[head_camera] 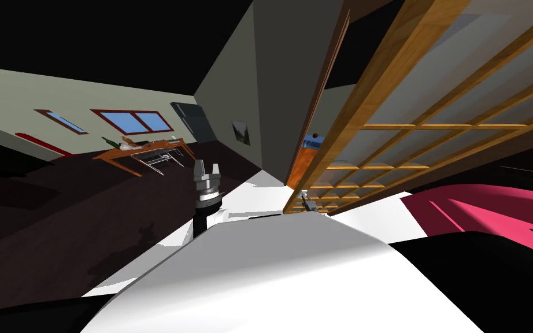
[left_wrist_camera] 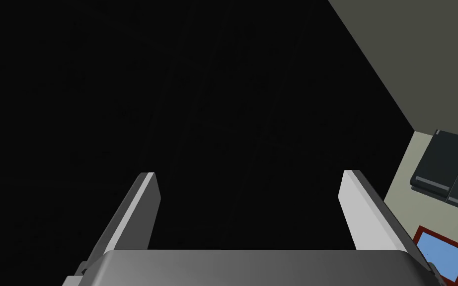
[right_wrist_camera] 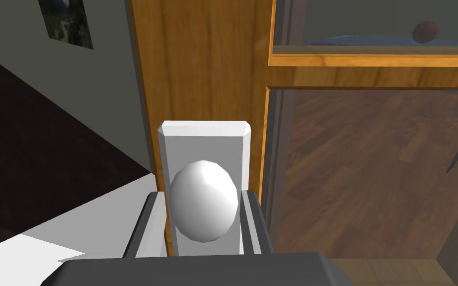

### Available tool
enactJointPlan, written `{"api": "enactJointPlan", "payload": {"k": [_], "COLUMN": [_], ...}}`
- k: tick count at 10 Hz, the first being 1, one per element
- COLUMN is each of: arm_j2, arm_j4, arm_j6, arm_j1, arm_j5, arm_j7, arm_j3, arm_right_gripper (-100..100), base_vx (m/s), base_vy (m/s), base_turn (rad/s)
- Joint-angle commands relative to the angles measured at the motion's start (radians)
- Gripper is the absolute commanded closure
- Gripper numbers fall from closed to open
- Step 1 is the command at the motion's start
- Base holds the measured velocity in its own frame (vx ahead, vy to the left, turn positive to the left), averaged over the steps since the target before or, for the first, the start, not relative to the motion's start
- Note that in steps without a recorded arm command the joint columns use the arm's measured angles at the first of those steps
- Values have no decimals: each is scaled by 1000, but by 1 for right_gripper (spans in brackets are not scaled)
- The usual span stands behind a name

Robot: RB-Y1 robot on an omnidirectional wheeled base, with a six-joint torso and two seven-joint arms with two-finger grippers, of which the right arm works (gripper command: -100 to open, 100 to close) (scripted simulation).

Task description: Pull the door open

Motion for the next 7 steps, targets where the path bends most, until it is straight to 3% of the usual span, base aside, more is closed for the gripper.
{"api": "enactJointPlan", "payload": {"k": [1,5,6,7], "arm_j2": [-5,-20,-18,-21], "arm_j4": [14,28,26,37], "arm_j6": [-19,-51,-46,-59], "arm_j1": [4,14,10,13], "arm_j5": [2,2,2,6], "arm_j7": [-11,-27,-25,-32], "arm_j3": [12,29,24,32], "arm_right_gripper": [100,100,100,100], "base_vx": [-195,-202,-95,-126], "base_vy": [-58,-39,-16,-39], "base_turn": [171,129,27,135]}}
